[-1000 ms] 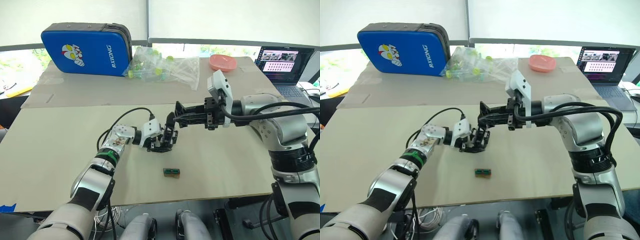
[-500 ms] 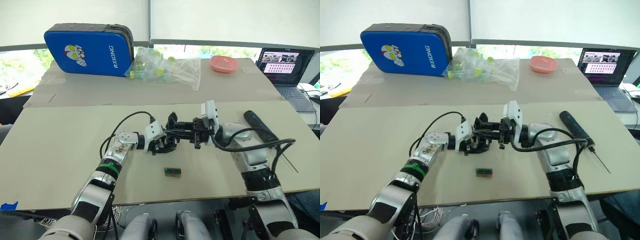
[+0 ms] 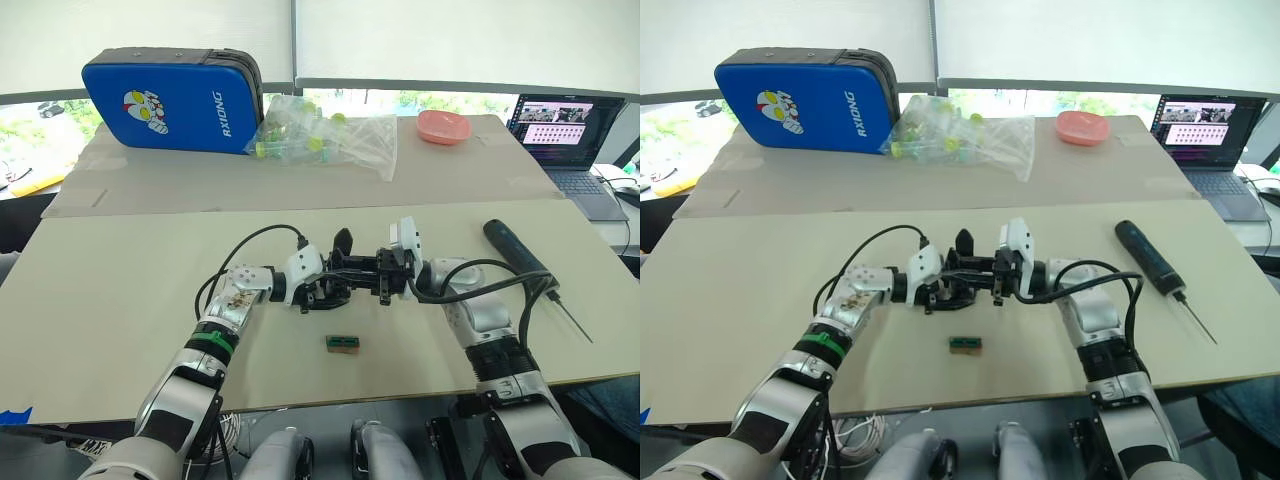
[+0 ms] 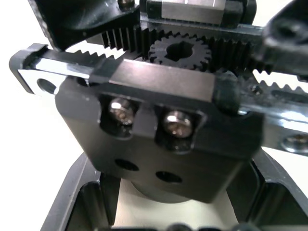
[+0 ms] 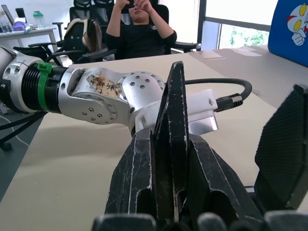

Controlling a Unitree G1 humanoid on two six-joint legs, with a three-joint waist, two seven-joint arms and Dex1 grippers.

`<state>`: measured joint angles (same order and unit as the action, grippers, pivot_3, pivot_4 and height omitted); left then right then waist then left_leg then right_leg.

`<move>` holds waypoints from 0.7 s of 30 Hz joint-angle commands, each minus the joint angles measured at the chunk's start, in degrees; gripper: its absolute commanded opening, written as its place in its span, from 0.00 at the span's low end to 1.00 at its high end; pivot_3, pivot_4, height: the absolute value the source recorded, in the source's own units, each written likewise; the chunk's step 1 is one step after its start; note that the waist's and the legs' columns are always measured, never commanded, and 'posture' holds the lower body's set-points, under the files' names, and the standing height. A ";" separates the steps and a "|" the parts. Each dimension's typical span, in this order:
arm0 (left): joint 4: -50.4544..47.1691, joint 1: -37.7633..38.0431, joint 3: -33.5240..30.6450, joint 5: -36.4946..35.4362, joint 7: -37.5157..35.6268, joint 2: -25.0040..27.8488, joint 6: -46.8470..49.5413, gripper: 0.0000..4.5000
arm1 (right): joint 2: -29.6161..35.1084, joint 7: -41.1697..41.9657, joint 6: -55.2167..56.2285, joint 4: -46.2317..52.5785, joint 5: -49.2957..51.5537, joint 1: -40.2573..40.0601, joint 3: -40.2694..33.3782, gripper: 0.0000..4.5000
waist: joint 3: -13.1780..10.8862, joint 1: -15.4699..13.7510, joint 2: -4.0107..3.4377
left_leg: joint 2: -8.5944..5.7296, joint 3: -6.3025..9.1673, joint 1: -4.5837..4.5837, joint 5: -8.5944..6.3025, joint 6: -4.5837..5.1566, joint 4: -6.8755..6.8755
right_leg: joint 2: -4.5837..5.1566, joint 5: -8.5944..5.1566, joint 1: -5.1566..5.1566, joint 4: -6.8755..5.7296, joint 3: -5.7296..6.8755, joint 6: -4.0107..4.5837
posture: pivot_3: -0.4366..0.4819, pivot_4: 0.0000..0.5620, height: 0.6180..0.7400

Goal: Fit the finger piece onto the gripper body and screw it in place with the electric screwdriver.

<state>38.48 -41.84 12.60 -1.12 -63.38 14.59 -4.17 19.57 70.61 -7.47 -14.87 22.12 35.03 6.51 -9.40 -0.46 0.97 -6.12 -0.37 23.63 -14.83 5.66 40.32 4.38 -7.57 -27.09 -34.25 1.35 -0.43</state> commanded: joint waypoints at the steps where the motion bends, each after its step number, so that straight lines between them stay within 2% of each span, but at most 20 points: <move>1: -2.82 0.18 0.23 -0.78 -0.64 0.02 0.61 0.53 | -0.78 -0.07 0.96 -0.03 0.30 1.17 -0.41 0.09 | 0.00 0.01 0.00 | 0.00 0.00 -0.02 0.00 0.00 0.00 | 0.00 0.00 0.01 -0.01 0.00 0.00 | 0.48 0.27 1.00; 15: -4.63 1.03 0.32 -1.15 -1.20 0.49 3.51 0.53 | -0.84 1.09 2.16 -1.16 -0.64 0.85 -0.05 0.09 | 0.00 0.23 0.00 | -0.01 -0.01 -0.15 0.00 -0.01 -0.02 | 0.01 0.00 0.04 -0.16 -0.03 0.00 | 0.48 0.27 1.00; 16: -4.86 1.09 0.24 -1.38 -1.53 0.56 3.83 0.76 | -0.83 1.12 2.17 -1.24 -0.64 0.93 -0.07 0.09 | 0.00 0.23 0.00 | -0.01 -0.01 -0.15 0.00 -0.01 -0.02 | 0.01 0.00 0.04 -0.19 -0.03 0.00 | 0.48 0.27 1.00; 17: -5.27 1.23 0.28 -1.32 -1.62 0.75 3.84 0.84 | -0.78 1.14 2.15 -1.21 -0.61 0.95 -0.11 0.09 | 0.00 0.26 -0.01 | -0.01 -0.01 -0.16 0.00 -0.01 -0.02 | 0.01 0.00 0.04 -0.19 -0.03 0.00 | 0.48 0.27 1.00; 18: -5.63 1.33 0.19 -1.33 -1.60 0.94 3.91 0.96 | -0.72 1.20 2.12 -1.20 -0.59 0.98 -0.15 0.09 | 0.00 0.28 0.00 | -0.01 -0.01 -0.16 0.00 -0.01 -0.02 | 0.01 0.00 0.04 -0.19 -0.03 0.00 | 0.48 0.27 1.00; 19: -6.12 1.44 -0.12 -1.78 -1.96 1.14 4.25 1.00 | -0.64 1.25 2.07 -1.14 -0.55 1.02 -0.20 0.09 | 0.00 0.30 -0.01 | -0.01 -0.01 -0.16 0.00 -0.01 -0.02 | 0.01 0.00 0.04 -0.20 -0.04 0.00 | 0.48 0.27 1.00; 21: -6.92 1.59 -1.03 -3.05 -2.73 1.43 4.49 1.00 | -0.44 1.35 1.44 -0.30 -0.16 1.07 -0.33 0.09 | 0.00 0.30 0.00 | -0.01 -0.02 -0.17 0.01 -0.02 -0.02 | 0.01 0.00 0.03 -0.23 -0.04 0.00 | 0.48 0.27 1.00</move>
<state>34.28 -40.09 12.49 -2.33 -65.17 15.77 0.27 18.73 71.45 -6.25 -16.79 21.42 35.09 6.60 -9.40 -0.16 0.96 -6.13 -0.39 23.46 -14.82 5.63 40.31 4.40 -7.57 -27.05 -34.50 1.31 -0.42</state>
